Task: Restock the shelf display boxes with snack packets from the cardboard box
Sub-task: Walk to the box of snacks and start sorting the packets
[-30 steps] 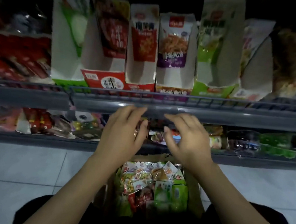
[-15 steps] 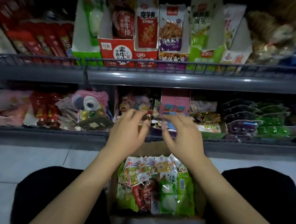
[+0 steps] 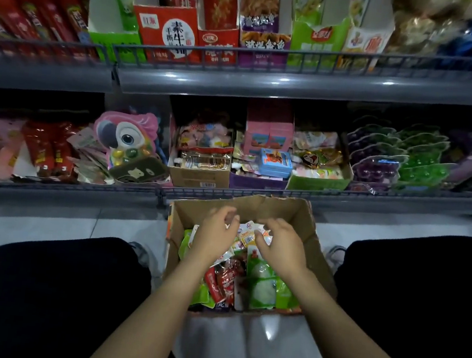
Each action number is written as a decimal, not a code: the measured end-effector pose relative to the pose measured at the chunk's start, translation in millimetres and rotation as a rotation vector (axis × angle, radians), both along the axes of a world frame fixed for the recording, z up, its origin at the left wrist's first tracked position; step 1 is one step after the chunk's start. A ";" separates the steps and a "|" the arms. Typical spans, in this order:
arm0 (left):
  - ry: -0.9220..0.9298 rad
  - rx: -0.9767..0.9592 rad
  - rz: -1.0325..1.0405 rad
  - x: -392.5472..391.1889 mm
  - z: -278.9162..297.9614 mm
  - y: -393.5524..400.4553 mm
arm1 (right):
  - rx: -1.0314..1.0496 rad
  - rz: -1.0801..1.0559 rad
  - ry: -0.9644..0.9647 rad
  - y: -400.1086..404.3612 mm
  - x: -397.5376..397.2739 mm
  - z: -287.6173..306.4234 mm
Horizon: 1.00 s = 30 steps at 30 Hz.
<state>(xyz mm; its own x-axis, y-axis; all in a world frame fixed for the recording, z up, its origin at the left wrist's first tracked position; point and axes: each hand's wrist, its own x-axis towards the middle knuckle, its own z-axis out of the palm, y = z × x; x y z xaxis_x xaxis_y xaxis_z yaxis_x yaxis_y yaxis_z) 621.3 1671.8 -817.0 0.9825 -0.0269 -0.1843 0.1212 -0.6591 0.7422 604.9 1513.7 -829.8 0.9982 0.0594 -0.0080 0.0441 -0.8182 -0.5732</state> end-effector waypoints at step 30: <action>0.657 -0.040 0.333 11.4 -199.2 28.5 | 0.251 -0.041 0.861 7.8 30.7 -175.0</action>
